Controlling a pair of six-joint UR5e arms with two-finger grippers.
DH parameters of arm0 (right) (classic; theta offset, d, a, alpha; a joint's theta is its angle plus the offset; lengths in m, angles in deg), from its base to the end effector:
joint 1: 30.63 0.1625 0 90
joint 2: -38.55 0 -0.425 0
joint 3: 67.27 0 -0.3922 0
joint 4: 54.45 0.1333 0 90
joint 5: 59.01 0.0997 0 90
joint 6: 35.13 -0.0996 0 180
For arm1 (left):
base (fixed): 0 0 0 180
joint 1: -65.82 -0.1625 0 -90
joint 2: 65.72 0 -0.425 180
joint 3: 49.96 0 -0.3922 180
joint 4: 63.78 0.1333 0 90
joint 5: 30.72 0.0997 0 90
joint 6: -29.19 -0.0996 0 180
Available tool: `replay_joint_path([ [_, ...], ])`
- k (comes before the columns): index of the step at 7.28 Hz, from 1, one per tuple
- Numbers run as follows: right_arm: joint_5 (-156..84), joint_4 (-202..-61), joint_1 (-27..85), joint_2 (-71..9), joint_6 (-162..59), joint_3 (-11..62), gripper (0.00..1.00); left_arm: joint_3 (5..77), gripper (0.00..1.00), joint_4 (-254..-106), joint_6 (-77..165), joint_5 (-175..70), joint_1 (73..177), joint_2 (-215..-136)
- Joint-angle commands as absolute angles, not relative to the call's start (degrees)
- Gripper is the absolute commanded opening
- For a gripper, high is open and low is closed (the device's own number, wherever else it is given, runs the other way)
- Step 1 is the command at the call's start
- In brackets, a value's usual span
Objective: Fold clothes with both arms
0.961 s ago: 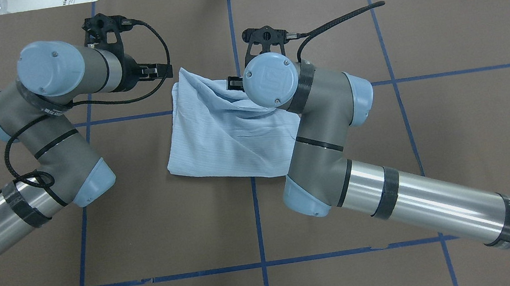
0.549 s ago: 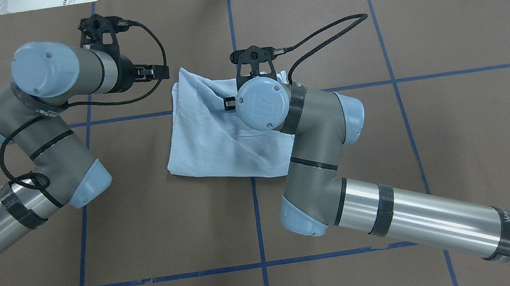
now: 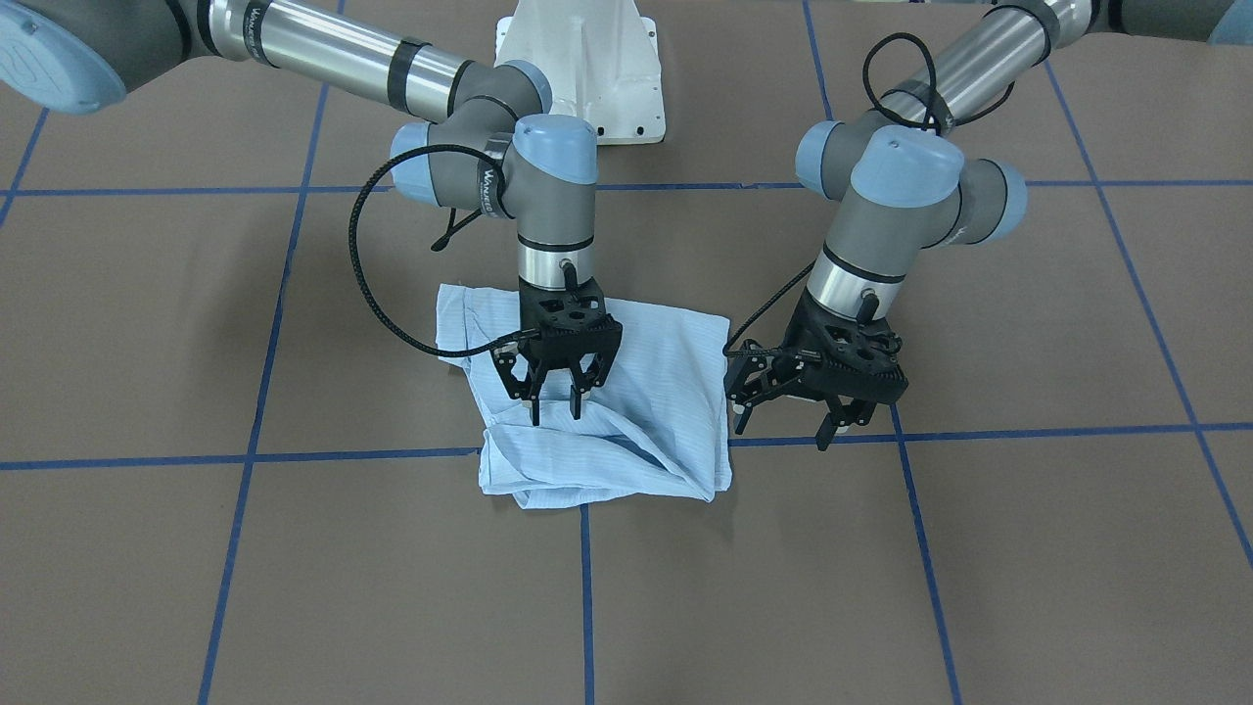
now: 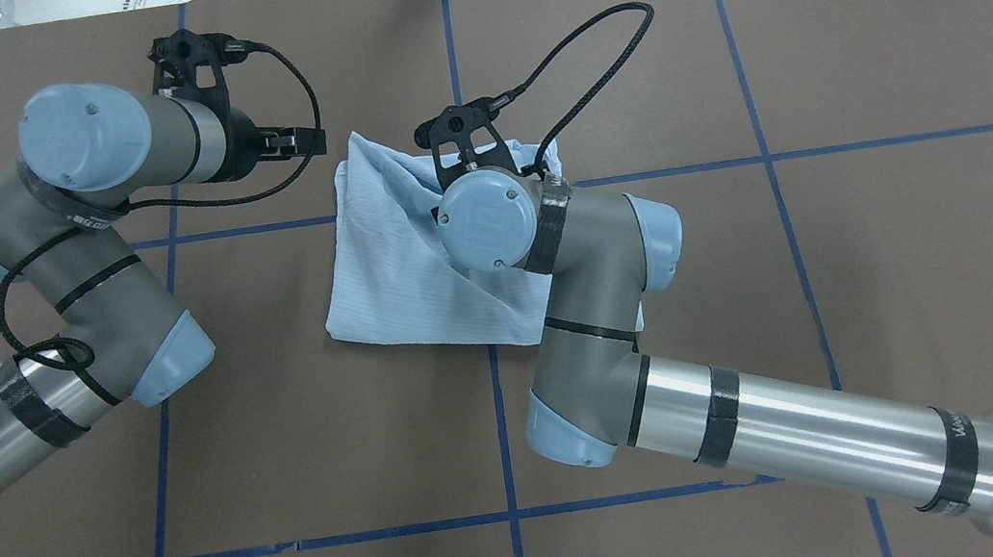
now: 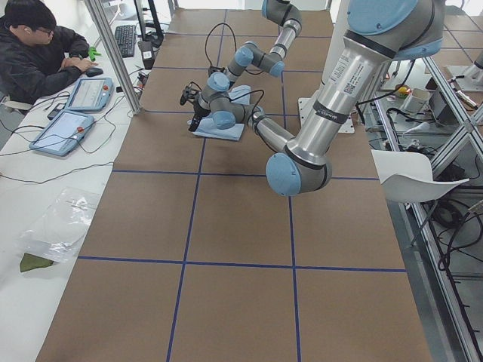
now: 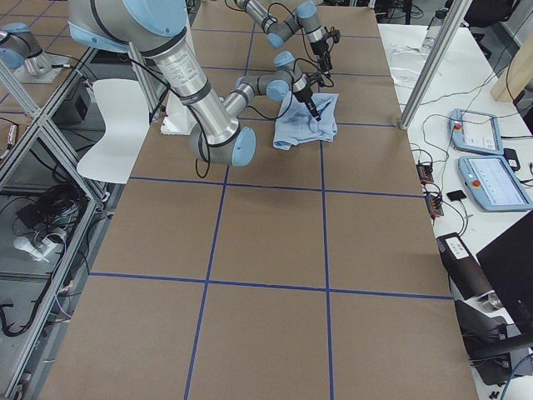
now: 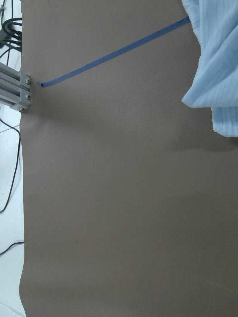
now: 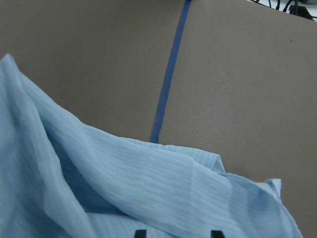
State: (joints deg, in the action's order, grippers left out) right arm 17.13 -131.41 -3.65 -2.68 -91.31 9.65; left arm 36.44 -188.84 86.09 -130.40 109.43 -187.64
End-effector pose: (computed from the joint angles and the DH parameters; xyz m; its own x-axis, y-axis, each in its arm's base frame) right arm -0.6208 -0.4924 0.2026 0.8228 -0.1875 0.5365 -0.1721 0.8175 0.5496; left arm 0.4282 -0.5689 0.2920 0.5836 0.1875 -0.7901 0.3012 0.8535 0.4251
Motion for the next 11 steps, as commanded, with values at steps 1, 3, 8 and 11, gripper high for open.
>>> replay_joint_path([
  [1, 17.0, -131.3, -4.3, -2.3, -94.7, 8.9, 0.65, 36.4, 1.00, -188.9, 86.2, -130.4, 109.4, -187.5],
  [3, 17.1, -131.1, -4.3, -1.9, -99.6, 8.9, 0.78, 36.4, 1.00, -188.9, 86.3, -130.4, 109.4, -187.6],
  [8, 15.6, -131.2, -5.1, -1.4, -101.1, 7.4, 0.11, 36.4, 1.00, -188.9, 86.3, -130.4, 109.4, -187.5],
  [11, 14.6, -131.4, -3.7, -1.3, -100.3, 7.3, 0.00, 36.4, 1.00, -188.9, 86.5, -130.4, 109.4, -187.4],
])
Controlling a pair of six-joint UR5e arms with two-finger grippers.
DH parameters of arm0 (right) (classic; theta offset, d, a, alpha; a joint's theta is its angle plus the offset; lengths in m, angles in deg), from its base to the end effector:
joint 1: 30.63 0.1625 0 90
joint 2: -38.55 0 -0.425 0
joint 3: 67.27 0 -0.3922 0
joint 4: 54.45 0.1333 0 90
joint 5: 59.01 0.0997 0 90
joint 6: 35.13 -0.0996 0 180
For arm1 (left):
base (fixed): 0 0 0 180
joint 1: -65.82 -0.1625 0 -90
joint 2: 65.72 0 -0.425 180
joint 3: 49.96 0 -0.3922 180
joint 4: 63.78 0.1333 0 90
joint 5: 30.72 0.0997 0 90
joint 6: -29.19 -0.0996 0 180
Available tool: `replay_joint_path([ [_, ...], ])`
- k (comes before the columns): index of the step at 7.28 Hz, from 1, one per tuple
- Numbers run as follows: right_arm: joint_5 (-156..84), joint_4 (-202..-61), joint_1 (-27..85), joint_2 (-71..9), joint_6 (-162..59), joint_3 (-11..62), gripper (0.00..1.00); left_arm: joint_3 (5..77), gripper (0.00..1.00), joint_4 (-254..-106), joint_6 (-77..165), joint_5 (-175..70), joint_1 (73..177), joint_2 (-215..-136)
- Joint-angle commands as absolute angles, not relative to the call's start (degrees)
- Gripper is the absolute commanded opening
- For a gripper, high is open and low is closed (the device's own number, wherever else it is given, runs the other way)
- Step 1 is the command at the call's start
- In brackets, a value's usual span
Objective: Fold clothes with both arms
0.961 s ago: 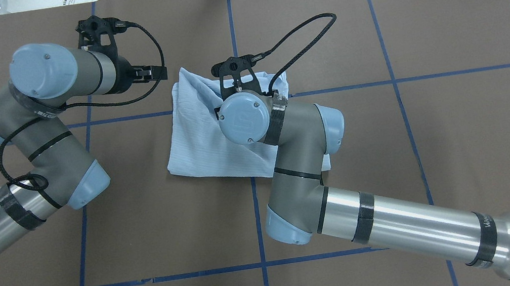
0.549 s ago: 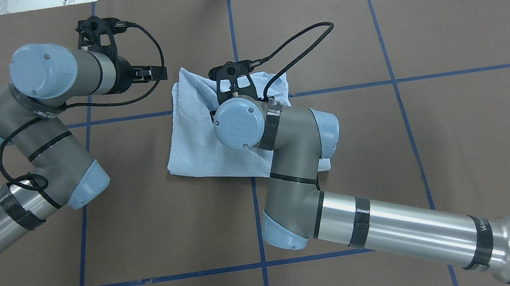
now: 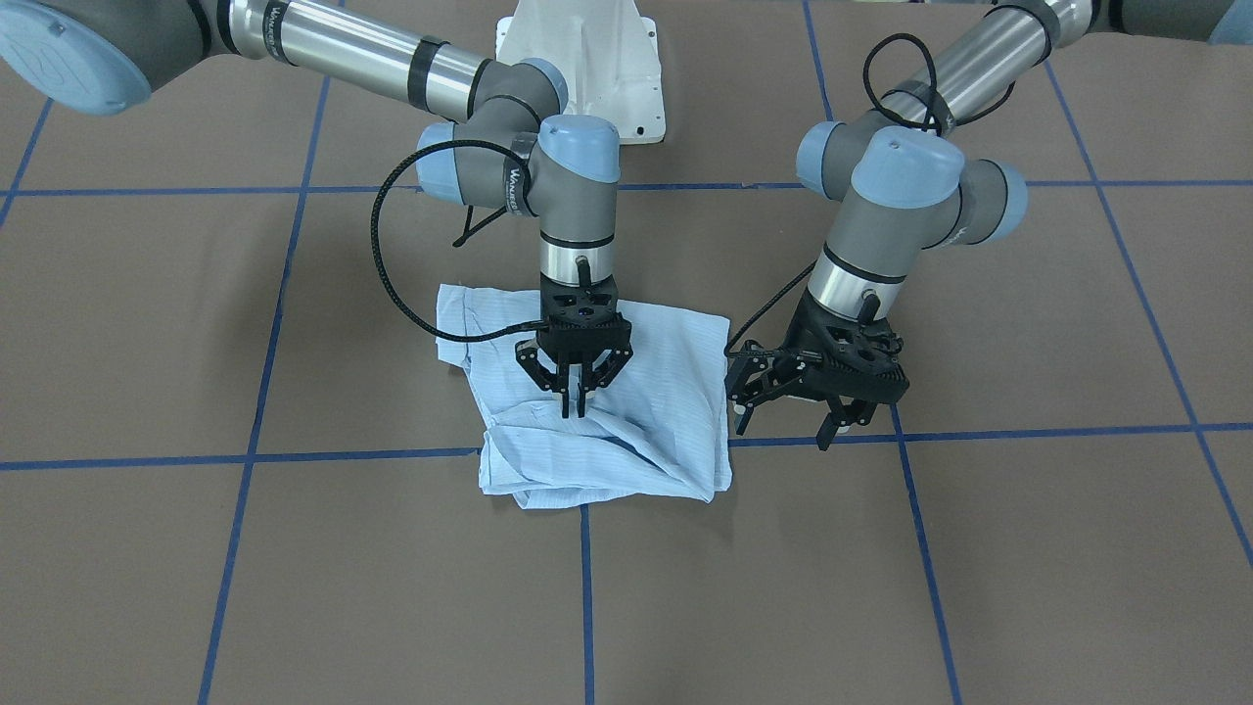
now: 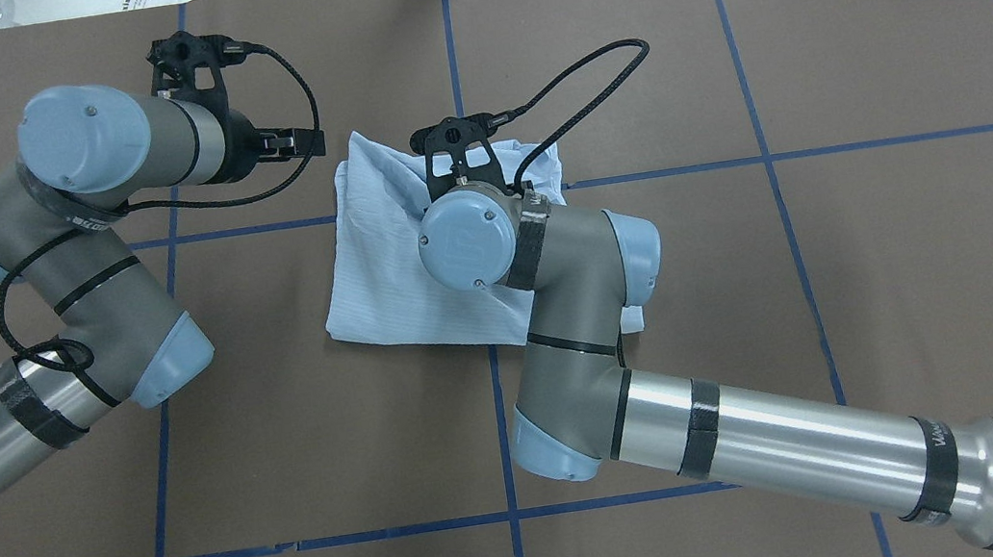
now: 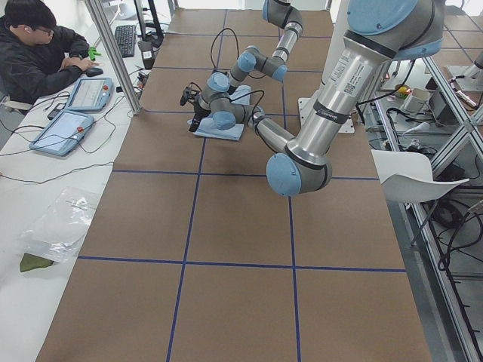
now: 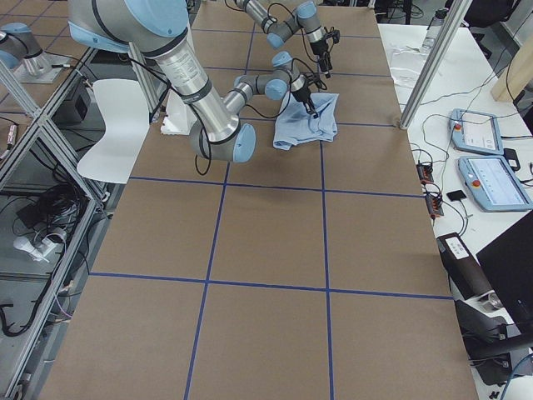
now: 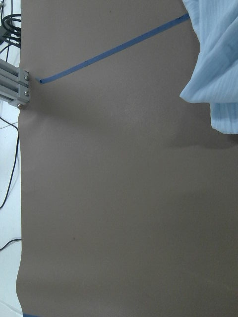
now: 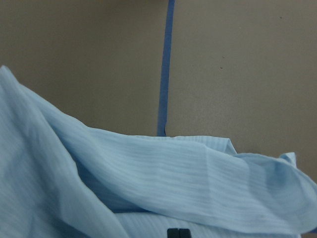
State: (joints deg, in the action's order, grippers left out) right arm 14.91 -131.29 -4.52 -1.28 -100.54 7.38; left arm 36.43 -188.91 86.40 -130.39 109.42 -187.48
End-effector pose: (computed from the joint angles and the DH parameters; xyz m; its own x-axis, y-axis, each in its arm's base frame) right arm -0.6352 -0.4905 0.2008 0.7994 -0.0535 0.5984 -0.3024 0.8248 0.4777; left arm 0.4280 -0.5686 0.2939 0.5831 0.1820 -0.7918 0.3038 0.8550 0.4202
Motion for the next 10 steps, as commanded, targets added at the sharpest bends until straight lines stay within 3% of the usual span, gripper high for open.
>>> replay_joint_path([
  [1, 14.4, -131.3, -2.4, -1.2, -99.9, 6.8, 0.00, 36.4, 1.00, -188.9, 86.5, -130.4, 109.4, -187.4],
  [5, 15.9, -130.8, -0.1, 1.7, -100.2, 5.3, 0.00, 36.5, 1.00, -188.9, 87.5, -130.5, 109.4, -187.4],
  [6, 21.0, -130.8, 2.2, 1.8, -100.4, 5.3, 0.20, 36.8, 1.00, -188.9, 87.2, -130.7, 109.5, -187.4],
  [7, 24.0, -130.9, 3.6, 1.7, -99.9, 5.5, 0.98, 38.2, 1.00, -188.3, 86.8, -131.6, 109.9, -187.4],
  [9, 37.0, -131.4, 8.8, 0.3, -99.6, 6.9, 0.99, 46.2, 1.00, -186.5, 84.2, -135.4, 111.2, -181.0],
  [10, 40.3, -131.5, 11.0, -3.6, -99.4, 11.5, 0.99, 51.2, 1.00, -182.0, 79.6, -135.7, 112.2, -178.6],
])
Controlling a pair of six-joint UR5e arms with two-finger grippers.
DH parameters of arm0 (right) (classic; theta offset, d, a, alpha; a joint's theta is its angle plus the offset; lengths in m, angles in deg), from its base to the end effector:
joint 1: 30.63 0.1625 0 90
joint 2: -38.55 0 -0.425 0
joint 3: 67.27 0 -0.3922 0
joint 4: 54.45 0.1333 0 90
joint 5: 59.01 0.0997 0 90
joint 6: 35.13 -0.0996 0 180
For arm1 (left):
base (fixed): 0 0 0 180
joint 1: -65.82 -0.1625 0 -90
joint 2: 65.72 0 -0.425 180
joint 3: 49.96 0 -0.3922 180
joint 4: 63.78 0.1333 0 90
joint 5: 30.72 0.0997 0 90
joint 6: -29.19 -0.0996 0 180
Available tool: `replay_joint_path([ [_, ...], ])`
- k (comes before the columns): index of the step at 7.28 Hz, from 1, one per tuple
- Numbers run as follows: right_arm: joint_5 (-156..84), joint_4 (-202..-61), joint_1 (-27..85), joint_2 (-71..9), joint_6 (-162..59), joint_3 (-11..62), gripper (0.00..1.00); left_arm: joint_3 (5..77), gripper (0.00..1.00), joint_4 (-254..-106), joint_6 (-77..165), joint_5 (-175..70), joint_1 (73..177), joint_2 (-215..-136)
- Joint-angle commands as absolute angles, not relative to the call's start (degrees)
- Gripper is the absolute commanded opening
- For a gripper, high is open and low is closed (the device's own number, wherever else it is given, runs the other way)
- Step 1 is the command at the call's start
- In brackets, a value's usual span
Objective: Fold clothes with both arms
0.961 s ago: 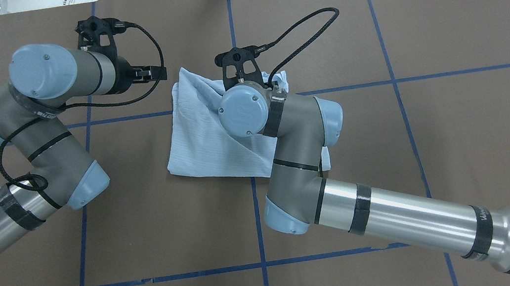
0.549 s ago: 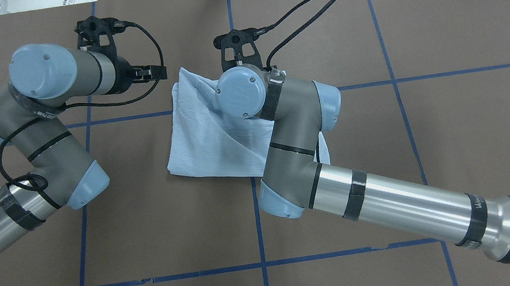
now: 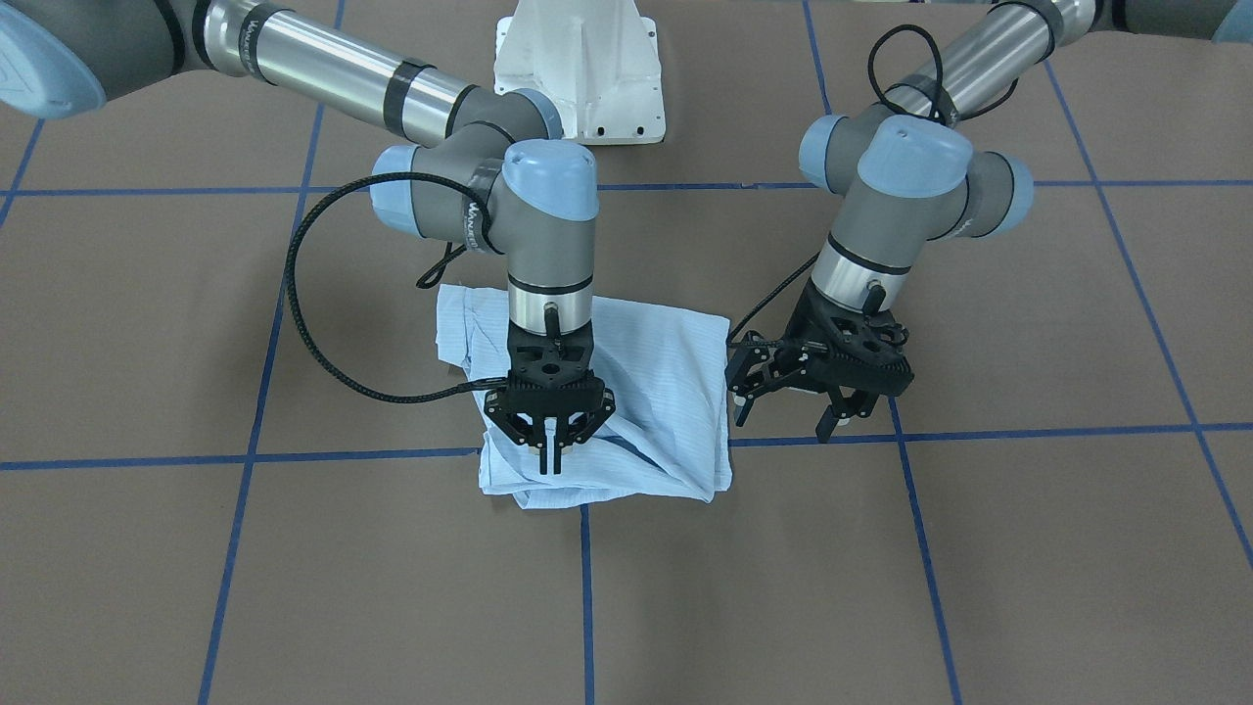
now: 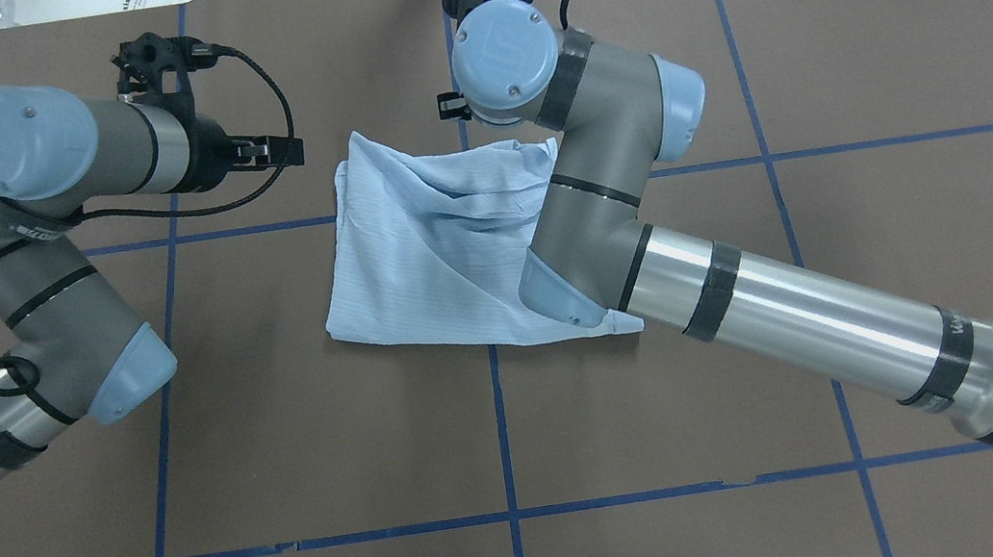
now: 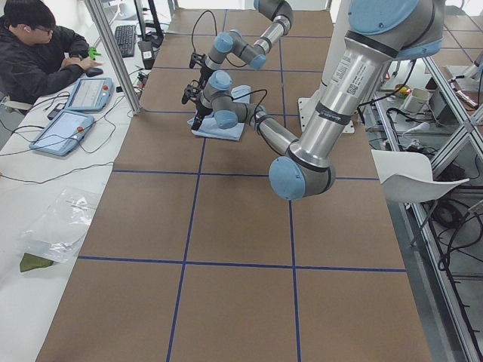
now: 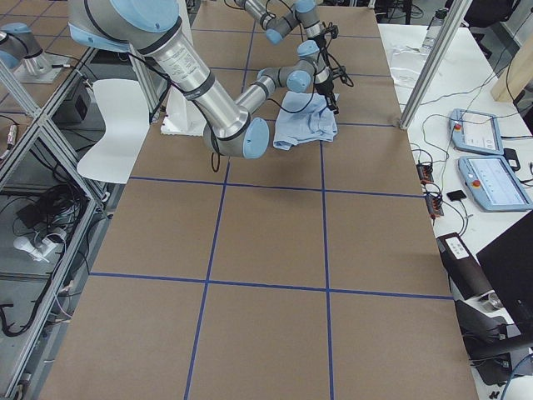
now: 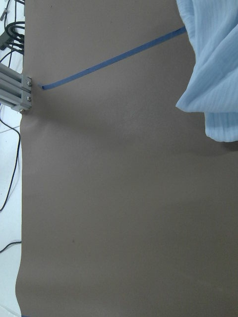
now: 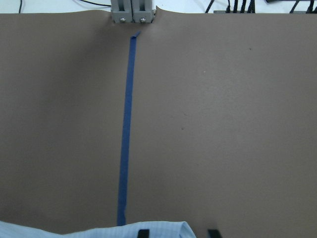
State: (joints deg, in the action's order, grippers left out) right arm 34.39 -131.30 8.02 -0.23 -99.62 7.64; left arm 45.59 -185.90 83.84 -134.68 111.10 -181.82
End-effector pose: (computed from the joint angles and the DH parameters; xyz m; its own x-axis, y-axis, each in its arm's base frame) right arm -0.5362 -0.5919 0.1867 0.7132 0.0199 0.7007 -0.3116 0.9044 0.2915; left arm 0.3809 -0.5399 0.2917 0.5645 0.2279 -0.7933 0.2583 0.8641 0.4320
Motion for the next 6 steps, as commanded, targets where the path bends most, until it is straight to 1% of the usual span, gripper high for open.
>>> replay_joint_path([
  [1, 43.5, -131.6, 13.1, -10.2, -96.9, 18.5, 0.99, 57.0, 1.00, -175.3, 76.8, -135.8, 113.1, -176.8],
  [2, 47.7, -135.7, 16.2, -14.7, -92.6, 24.8, 0.99, 61.8, 1.00, -170.2, 73.4, -135.9, 114.1, -174.8],
  [3, 51.0, -141.8, 19.2, -16.9, -86.6, 30.3, 1.00, 64.5, 1.00, -168.6, 68.3, -138.1, 116.7, -171.9],
  [4, 53.5, -146.9, 21.9, -20.0, -80.7, 35.5, 1.00, 65.8, 1.00, -168.5, 59.7, -142.7, 121.7, -168.0],
  [5, 56.5, -148.6, 25.2, -24.6, -73.9, 39.1, 1.00, 65.8, 1.00, -168.5, 48.0, -147.7, 128.5, -163.4],
  [6, 59.4, -148.5, 28.7, -29.4, -67.8, 40.9, 1.00, 65.0, 1.00, -168.4, 37.0, -149.6, 135.3, -160.1],
])
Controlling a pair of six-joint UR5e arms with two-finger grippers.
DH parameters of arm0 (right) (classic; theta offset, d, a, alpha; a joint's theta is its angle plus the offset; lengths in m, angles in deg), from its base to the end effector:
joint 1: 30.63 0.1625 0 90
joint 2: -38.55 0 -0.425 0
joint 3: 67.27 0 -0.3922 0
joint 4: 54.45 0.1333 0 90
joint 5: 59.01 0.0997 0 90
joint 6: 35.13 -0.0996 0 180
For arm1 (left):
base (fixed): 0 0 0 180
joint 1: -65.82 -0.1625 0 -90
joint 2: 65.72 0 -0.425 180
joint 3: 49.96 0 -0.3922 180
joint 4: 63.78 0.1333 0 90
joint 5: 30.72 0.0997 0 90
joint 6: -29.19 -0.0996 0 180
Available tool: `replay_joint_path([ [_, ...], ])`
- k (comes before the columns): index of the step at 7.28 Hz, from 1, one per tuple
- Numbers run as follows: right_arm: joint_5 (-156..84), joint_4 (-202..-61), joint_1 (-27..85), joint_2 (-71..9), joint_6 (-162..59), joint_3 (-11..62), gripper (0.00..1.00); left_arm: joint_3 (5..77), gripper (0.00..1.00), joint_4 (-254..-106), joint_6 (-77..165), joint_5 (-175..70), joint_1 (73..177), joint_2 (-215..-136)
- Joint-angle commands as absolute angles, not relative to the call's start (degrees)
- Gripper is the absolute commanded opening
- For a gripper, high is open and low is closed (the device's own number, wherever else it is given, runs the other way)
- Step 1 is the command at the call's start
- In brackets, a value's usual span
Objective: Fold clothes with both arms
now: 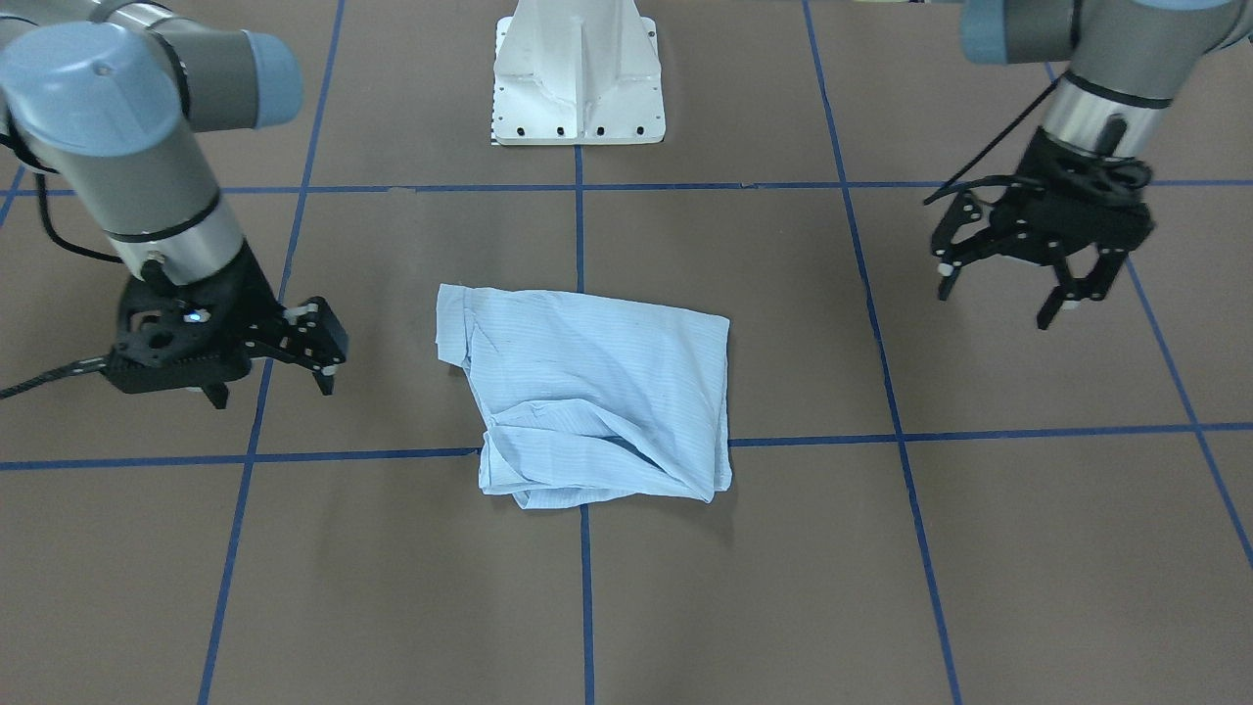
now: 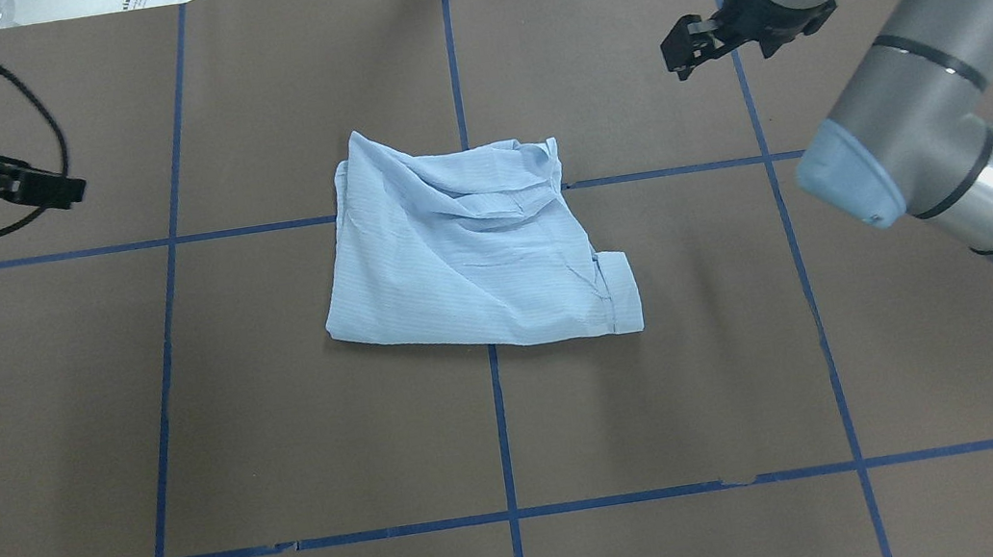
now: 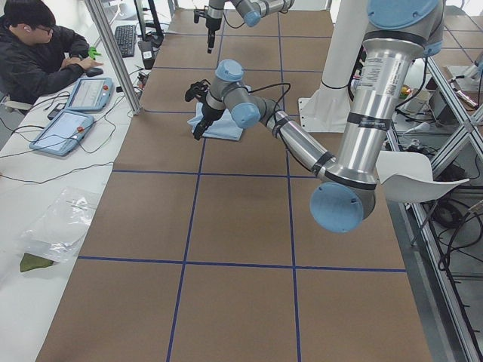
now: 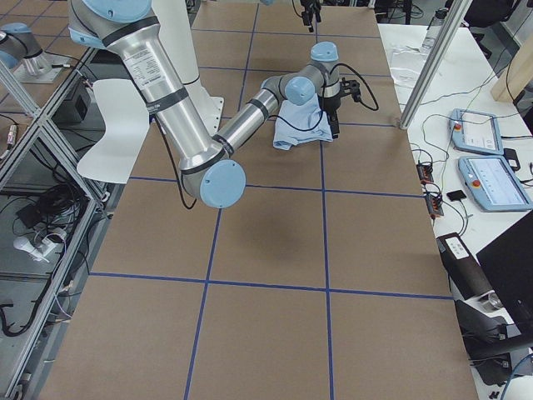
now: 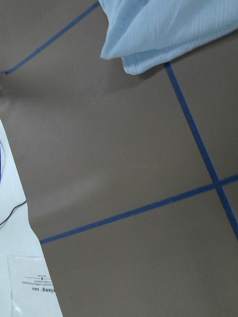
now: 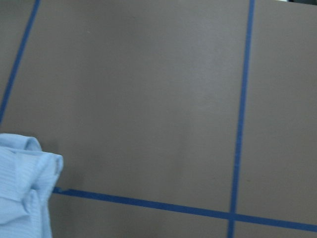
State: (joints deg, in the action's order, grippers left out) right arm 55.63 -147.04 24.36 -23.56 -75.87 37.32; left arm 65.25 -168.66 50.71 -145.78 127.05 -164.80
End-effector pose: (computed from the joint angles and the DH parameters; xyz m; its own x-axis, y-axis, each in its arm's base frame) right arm -0.2820 -0.5626 0.2788 0.7351 -0.1509 0.6609 -0.0522 0.9594 0.2771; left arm 0.1726 -0.5037 0.3448 0.7106 0.4567 -0.5352 -0.0580 0.7961 0.6023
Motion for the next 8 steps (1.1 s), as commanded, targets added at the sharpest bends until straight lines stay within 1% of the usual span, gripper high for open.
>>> replay_joint_path([
  [1, 61.8, -148.0, 32.8, -34.4, -58.9, 41.2, 1.00, 62.4, 1.00, -168.4, 27.3, -151.4, 141.6, -157.8],
  [3, 67.9, -148.1, 43.7, -44.0, -40.0, 40.7, 1.00, 53.2, 1.00, -168.9, 12.5, -152.9, 152.6, -156.3],
  [5, 73.5, -147.4, 52.7, -57.4, -27.0, 41.1, 1.00, 45.4, 1.00, -169.3, 9.9, -153.2, 158.3, -155.0],
  [6, 73.4, -145.4, 54.4, -63.6, -24.6, 41.0, 1.00, 44.0, 1.00, -168.7, 7.5, -153.8, 162.1, -153.0],
  [7, 73.0, -143.3, 55.4, -66.6, -24.9, 39.6, 1.00, 43.3, 1.00, -168.5, 7.7, -155.9, 162.8, -149.5],
  [8, 73.3, -143.0, 56.9, -67.0, -25.2, 36.6, 1.00, 42.4, 1.00, -168.4, 7.2, -156.3, 164.4, -148.8],
])
